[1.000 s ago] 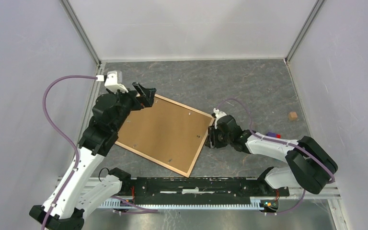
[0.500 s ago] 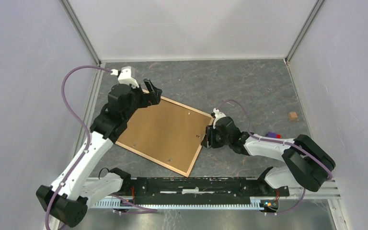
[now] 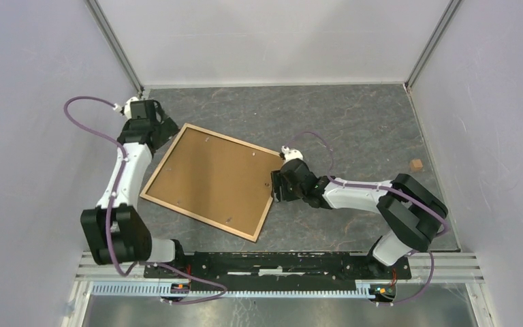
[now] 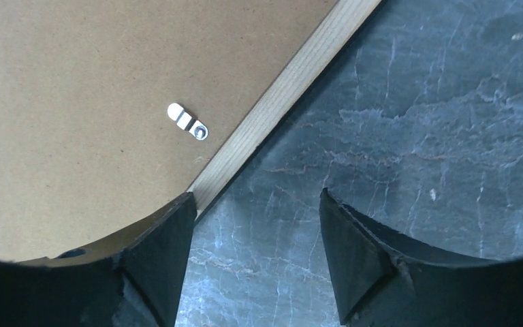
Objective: Put the photo into the frame
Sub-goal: Move the photo frame to the center of the board.
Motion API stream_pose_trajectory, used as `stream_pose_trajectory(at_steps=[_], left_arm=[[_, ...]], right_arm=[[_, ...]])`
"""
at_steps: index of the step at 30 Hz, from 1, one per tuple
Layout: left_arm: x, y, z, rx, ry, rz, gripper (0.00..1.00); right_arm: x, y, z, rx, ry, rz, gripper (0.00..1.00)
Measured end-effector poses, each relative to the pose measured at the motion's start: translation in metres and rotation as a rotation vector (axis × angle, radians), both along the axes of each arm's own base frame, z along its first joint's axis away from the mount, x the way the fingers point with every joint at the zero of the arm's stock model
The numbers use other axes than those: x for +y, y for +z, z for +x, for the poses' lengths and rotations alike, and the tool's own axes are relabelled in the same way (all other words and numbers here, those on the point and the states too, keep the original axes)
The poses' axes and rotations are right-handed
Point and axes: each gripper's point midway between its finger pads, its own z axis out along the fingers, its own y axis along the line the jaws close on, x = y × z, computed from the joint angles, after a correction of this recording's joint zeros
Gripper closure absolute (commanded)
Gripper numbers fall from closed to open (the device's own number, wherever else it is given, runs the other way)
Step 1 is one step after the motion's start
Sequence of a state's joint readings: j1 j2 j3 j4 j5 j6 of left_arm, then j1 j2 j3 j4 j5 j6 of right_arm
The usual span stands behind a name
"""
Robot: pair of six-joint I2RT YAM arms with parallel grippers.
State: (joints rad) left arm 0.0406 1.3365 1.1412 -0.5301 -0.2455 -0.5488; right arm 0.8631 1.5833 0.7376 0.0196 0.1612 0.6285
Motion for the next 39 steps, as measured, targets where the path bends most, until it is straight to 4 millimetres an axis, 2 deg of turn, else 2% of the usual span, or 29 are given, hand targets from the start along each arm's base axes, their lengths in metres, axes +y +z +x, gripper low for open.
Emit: stream_pose_trajectory(at_steps=[3,7,10,13,16,21,25,28,35,39], left_arm=[[0.037,-0.029,0.002,0.090,0.097,-0.031,0.00],[0.056,-0.049,0.020,0.176,0.107,-0.038,0.00],[0.062,-0.058,0.045,0.207,0.064,-0.014,0.00],[0.063,-0.077,0.056,0.244,0.021,-0.022,0.00],[0.060,-0.107,0.058,0.300,-0.013,-0.078,0.00],[0.062,-0.148,0.046,0.409,-0.008,-0.147,0.00],[0.062,-0.154,0.036,0.441,0.007,-0.170,0.00],[0.053,-0.159,0.030,0.437,0.005,-0.215,0.00],[0.028,-0.154,0.008,0.297,0.015,-0.360,0.00],[0.013,-0.151,0.005,0.215,0.008,-0.432,0.00]], right_arm=[[0.000,0.001,0.006,-0.018,0.013,-0.045,0.19],[0.002,0.002,0.010,-0.027,0.056,-0.083,0.19],[0.005,0.003,0.010,-0.026,0.082,-0.082,0.20],[0.006,0.003,0.010,-0.022,0.096,-0.076,0.20],[0.006,0.003,0.010,-0.013,0.104,-0.068,0.20],[0.004,0.000,0.011,-0.001,0.107,-0.036,0.20],[0.002,-0.001,0.013,0.000,0.104,-0.010,0.19],[-0.003,0.000,0.014,-0.001,0.101,-0.004,0.19],[-0.031,0.000,0.017,0.006,0.065,-0.026,0.19],[-0.036,-0.001,0.018,0.008,0.056,-0.041,0.19]])
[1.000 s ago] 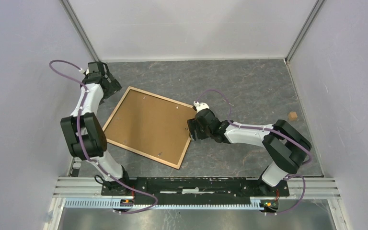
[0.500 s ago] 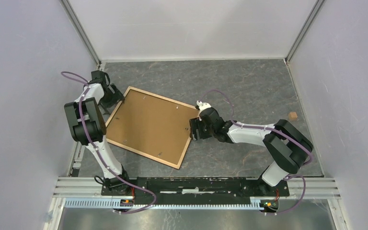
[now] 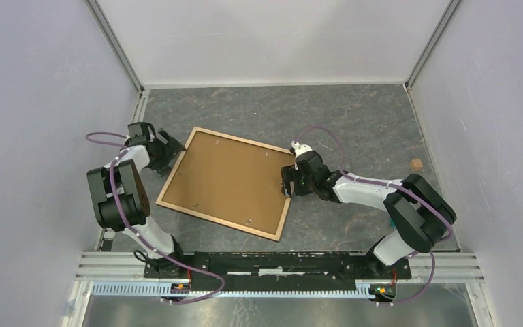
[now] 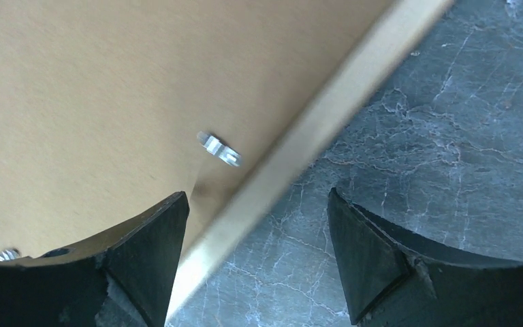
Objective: Put the photo into the frame
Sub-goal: Move the photo frame to the center of the board.
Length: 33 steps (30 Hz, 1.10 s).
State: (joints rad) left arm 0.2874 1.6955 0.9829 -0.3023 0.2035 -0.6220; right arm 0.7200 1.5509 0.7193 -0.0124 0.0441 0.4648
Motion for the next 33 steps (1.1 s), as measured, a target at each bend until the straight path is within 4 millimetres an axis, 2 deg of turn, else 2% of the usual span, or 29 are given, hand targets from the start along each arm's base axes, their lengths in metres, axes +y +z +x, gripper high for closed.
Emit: stream_pose_trajectory(at_steps=[4,8,9,11,14,18,22,25,28,30,33], left_arm=[[-0.037,-0.001,-0.003,-0.022,-0.052,-0.131,0.00],[-0.049,0.001,-0.002,-0.038,-0.072,-0.169,0.00],[-0.050,0.002,-0.003,-0.037,-0.070,-0.172,0.00],[-0.052,0.003,-0.010,-0.016,-0.069,-0.166,0.00],[-0.058,0.011,-0.030,0.029,-0.068,-0.139,0.00],[-0.069,0.042,-0.042,-0.009,-0.108,0.005,0.00],[-0.112,0.081,-0.043,-0.110,-0.241,0.095,0.00],[-0.156,0.099,-0.047,-0.176,-0.381,0.038,0.02],[-0.190,0.096,-0.054,-0.192,-0.487,-0.058,0.03],[-0.215,0.082,-0.064,-0.182,-0.559,-0.136,0.03],[-0.245,0.051,-0.091,-0.113,-0.646,-0.220,0.03]], right_arm=[[-0.006,-0.003,0.000,-0.011,-0.008,-0.037,0.19],[-0.019,-0.004,0.005,-0.028,-0.042,-0.089,0.17],[-0.021,-0.004,0.004,-0.028,-0.042,-0.098,0.15],[-0.029,0.000,0.001,-0.033,-0.036,-0.134,0.12],[-0.045,0.015,-0.005,-0.058,-0.020,-0.190,0.13],[-0.057,0.039,0.000,-0.098,-0.024,-0.226,0.16],[-0.054,0.047,0.006,-0.102,-0.002,-0.233,0.17],[-0.054,0.042,0.007,-0.093,0.030,-0.262,0.18],[-0.054,0.032,0.009,-0.076,0.068,-0.304,0.22],[-0.055,0.024,0.009,-0.060,0.084,-0.322,0.23],[-0.057,0.018,0.011,-0.045,0.087,-0.326,0.26]])
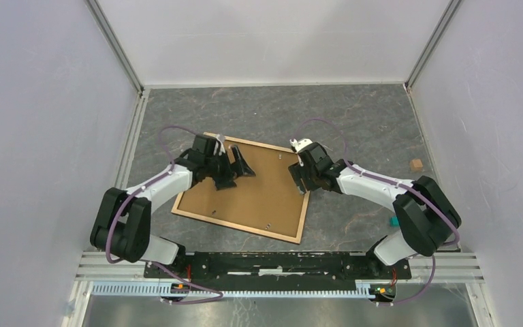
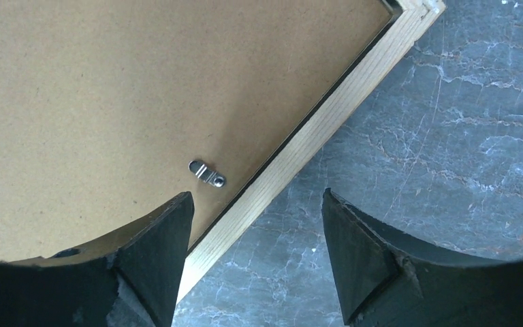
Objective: Put the photo into the frame
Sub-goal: Move the photo frame to the center of the board, then install the photo frame at the center of the board.
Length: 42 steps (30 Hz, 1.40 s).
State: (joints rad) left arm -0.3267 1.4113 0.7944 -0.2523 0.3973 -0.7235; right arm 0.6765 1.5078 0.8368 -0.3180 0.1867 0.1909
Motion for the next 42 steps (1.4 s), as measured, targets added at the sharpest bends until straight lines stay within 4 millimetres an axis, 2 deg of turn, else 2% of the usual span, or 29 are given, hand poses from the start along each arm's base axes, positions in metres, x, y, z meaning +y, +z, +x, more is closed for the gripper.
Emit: stream_pose_trajectory(at_steps=[2,4,11,13,17,21,23,25,28,31,36,42], left_arm=[[-0.011,-0.017,-0.019,0.052,-0.037,-0.021,0.03],[-0.013,-0.025,-0.028,0.070,-0.043,-0.029,0.03],[-0.015,-0.025,-0.023,0.043,-0.033,-0.049,0.01],[-0.009,-0.027,-0.023,0.047,-0.018,-0.012,0.00],[0.022,-0.014,-0.010,0.025,0.043,0.194,0.03],[0.069,0.024,0.037,-0.072,0.150,0.461,0.14],[0.093,0.034,0.053,-0.099,0.183,0.556,0.20],[0.121,0.029,0.057,-0.064,0.204,0.631,0.23],[0.159,0.010,0.054,0.046,0.240,0.664,0.18],[0.184,-0.001,0.050,0.114,0.279,0.666,0.17],[0.187,-0.009,0.048,0.140,0.257,0.677,0.28],[0.180,-0.028,0.042,0.190,0.197,0.658,0.37]], right_arm=[[0.001,-0.002,0.003,-0.001,-0.001,0.008,0.26],[0.003,-0.003,0.005,-0.002,0.001,0.017,0.25],[0.010,-0.004,0.010,-0.012,0.008,0.046,0.24],[0.010,-0.004,0.010,-0.014,0.006,0.051,0.26],[0.009,-0.010,0.008,0.000,0.002,0.045,0.29],[0.009,-0.014,0.005,0.011,0.002,0.050,0.32],[0.009,-0.014,0.006,0.013,0.001,0.054,0.35],[0.007,-0.014,0.006,0.016,0.002,0.056,0.40],[0.003,-0.016,0.009,0.029,0.003,0.069,0.44],[-0.001,-0.018,0.013,0.052,-0.006,0.105,0.45],[-0.006,-0.020,0.027,0.067,-0.029,0.171,0.43],[-0.009,-0.021,0.032,0.080,-0.022,0.191,0.31]])
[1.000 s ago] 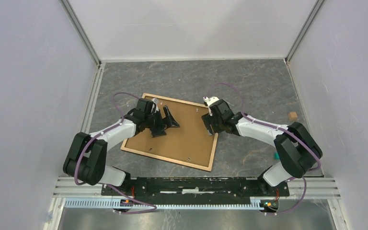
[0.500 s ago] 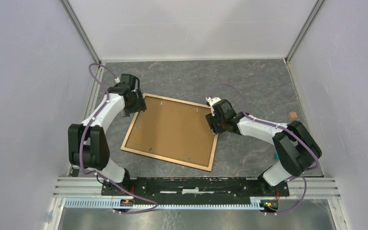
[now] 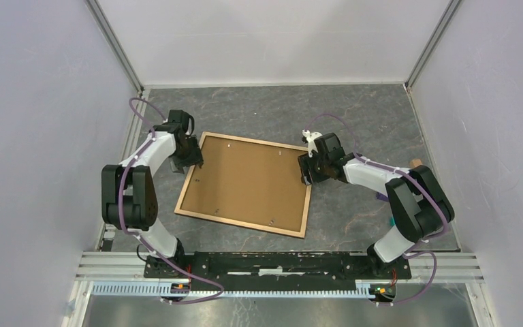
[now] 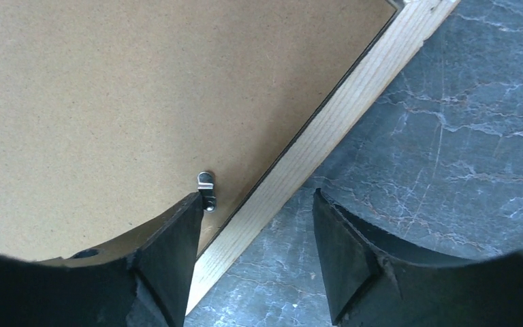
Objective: Put the photo into the frame
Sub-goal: Install the photo frame at the center of the board.
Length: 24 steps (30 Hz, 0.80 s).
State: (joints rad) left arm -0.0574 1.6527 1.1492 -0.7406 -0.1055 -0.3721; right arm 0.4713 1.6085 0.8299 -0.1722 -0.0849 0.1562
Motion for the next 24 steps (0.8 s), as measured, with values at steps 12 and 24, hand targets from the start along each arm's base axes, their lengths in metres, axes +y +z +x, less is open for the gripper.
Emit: stream_pose_trajectory(at_steps=[12,24], left_arm=[[0.004,-0.028,-0.008,0.107,-0.001,0.025,0.63],[0.021,-0.017,-0.006,0.078,0.034,0.096,0.31]], right_arm=[[-0.002,0.001,-0.004,-0.007,0.013,0.005,0.30],[0.002,0.005,-0.014,-0.007,0.037,0.026,0.30]])
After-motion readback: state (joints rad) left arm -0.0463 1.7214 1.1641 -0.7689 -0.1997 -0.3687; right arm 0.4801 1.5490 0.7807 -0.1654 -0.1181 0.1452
